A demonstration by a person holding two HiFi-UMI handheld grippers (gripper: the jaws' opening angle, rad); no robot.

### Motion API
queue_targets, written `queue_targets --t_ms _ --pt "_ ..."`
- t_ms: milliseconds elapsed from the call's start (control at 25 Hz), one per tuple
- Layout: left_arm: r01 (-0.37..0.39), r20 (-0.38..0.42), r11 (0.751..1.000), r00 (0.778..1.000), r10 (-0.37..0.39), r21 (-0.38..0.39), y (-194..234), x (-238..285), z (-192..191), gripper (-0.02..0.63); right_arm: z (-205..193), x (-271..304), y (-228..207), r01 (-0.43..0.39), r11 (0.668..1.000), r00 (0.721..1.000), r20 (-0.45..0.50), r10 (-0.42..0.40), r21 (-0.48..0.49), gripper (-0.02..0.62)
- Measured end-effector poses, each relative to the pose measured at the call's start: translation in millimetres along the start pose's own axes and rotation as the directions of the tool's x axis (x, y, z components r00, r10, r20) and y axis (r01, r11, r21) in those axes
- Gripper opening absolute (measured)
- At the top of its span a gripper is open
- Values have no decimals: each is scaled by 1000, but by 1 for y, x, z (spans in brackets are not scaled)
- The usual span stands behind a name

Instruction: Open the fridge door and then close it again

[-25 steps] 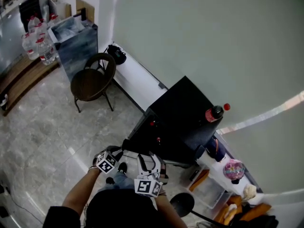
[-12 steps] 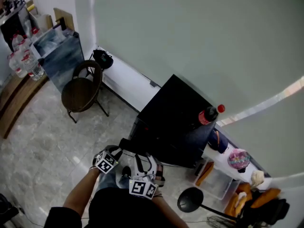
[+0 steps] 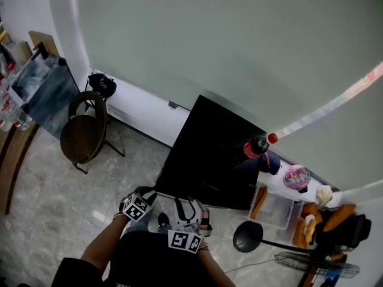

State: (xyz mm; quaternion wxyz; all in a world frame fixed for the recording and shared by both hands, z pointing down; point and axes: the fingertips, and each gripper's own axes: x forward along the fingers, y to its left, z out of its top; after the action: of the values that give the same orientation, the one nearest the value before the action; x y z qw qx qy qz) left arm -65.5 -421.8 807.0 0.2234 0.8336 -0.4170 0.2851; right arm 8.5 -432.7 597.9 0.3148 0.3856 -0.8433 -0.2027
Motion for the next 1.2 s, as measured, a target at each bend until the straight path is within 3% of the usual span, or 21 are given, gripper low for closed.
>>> queue_targets --t_ms 520,720,880,1000,1120,1200 --pt "175 -30 980 984 -173 94 26 27 29 78 -4 31 -24 125 991 988 -91 -121 41 206" --pt "175 -27 979 985 -173 105 27 26 28 78 -4 30 -23 126 991 987 -103 -120 47 206" --pt "122 -25 982 992 -120 144 31 18 29 70 3 15 -24 144 987 986 -99 -137 67 172" --pt "57 37 991 997 -62 123 36 -8 29 33 6 -12 -23 180 975 982 -87 -169 134 128" --pt "55 161 998 985 -59 29 24 -55 41 8 -3 -42 -27 221 949 974 -97 -204 225 53" --pt "47 212 999 976 -49 14 7 -86 41 6 -10 -68 -27 232 930 972 -91 -215 284 16"
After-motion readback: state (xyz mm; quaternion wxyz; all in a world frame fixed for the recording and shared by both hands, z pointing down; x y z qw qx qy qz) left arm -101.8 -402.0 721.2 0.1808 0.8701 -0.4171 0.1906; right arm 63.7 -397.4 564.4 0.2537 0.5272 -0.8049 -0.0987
